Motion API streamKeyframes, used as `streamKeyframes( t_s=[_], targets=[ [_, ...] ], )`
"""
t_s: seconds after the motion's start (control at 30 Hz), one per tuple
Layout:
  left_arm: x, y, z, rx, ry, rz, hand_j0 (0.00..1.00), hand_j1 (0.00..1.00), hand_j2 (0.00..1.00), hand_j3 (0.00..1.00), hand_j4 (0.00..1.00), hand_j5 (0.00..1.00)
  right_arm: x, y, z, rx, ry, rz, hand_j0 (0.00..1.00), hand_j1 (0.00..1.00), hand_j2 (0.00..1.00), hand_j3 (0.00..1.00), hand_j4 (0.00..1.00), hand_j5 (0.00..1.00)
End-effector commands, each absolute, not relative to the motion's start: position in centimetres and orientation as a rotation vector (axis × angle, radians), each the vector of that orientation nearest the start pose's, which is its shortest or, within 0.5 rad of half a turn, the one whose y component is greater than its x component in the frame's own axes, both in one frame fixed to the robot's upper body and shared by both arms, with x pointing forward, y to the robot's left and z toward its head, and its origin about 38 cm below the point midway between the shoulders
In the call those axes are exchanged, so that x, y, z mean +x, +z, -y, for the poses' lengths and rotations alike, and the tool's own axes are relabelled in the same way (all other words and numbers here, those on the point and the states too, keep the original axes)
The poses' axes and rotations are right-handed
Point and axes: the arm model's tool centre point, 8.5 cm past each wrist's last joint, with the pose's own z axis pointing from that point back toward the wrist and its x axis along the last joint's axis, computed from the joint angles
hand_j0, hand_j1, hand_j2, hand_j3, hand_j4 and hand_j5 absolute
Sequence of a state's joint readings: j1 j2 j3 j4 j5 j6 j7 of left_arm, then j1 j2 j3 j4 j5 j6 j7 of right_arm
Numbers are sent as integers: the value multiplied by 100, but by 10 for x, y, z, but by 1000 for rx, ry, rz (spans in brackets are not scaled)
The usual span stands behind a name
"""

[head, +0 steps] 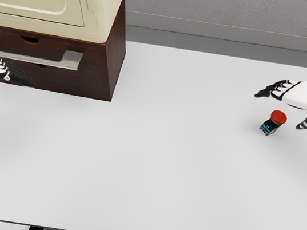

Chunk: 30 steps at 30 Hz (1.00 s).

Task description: Open the cabinet drawer with left arm, and place a switch into the drawer with right arm

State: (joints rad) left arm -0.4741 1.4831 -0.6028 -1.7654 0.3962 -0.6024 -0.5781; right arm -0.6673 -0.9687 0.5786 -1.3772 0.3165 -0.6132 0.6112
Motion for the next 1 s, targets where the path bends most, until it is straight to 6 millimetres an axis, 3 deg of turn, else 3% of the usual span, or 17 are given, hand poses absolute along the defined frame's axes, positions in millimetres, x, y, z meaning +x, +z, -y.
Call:
streamKeyframes(
  t_s=[0.0,0.13,0.27,0.33,0.73,0.97],
  targets=[
    [329,319,-389,-44,-1754,1435,100,100,100,100,100,100,438,233,382,-466,2032,1204,100,100,100,100,100,100],
    [336,336,-389,-58,-1644,1484,100,100,100,100,100,100,439,218,381,-452,2054,1158,100,100,100,100,100,100],
    [354,325,-384,-44,-1511,1399,98,98,98,98,98,98,443,210,390,-467,2042,1110,100,100,100,100,100,100],
    [355,326,-385,-40,-1507,1398,98,98,98,98,98,98,451,211,392,-477,2018,1113,100,100,100,100,100,100],
    [362,321,-395,48,-1451,1270,100,100,100,100,100,100,459,193,387,-458,2033,1059,100,100,100,100,100,100],
    [368,316,-390,90,-1472,1251,100,100,100,100,100,100,460,192,384,-453,2044,1054,100,100,100,100,100,100]
  ],
)
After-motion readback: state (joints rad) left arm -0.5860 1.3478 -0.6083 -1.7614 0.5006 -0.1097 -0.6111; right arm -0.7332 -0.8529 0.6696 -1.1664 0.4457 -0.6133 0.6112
